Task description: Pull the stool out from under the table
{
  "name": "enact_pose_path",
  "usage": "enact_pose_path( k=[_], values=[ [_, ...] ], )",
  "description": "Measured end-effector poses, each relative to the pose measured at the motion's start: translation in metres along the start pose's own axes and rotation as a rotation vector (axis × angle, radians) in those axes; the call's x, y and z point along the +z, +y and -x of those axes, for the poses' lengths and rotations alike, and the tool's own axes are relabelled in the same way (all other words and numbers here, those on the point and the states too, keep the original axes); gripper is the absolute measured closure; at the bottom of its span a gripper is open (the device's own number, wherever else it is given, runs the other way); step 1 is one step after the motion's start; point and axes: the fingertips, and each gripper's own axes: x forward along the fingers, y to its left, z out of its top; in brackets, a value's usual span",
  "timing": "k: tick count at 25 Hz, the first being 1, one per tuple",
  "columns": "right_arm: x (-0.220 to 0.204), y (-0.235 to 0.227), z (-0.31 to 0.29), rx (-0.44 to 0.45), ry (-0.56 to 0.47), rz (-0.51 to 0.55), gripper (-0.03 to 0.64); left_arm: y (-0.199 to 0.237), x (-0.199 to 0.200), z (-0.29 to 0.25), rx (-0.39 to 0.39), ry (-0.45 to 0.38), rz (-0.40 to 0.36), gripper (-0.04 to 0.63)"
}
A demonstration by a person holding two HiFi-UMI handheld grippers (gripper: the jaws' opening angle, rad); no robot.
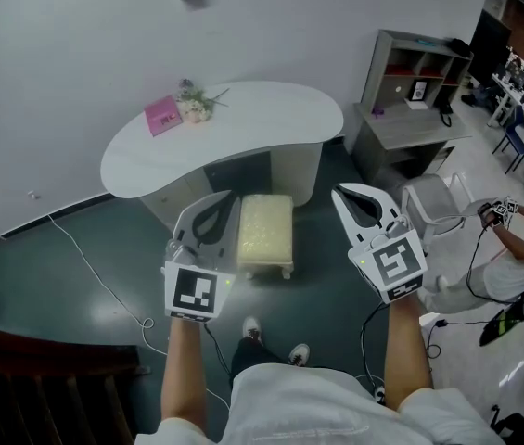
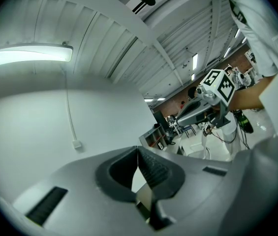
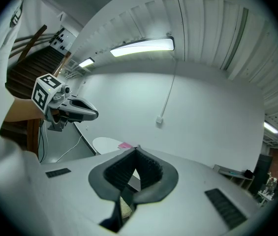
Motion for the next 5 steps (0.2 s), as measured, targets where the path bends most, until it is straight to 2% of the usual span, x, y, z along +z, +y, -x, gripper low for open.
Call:
enact_pose_path(
  k=[5],
  values=[
    [-0.0018,0.0035,0.0020,0.001,0.008,-0.001,0.601,0.0000,-0.0048,0.0010,-0.005,0.007,-0.015,0.577]
  ],
)
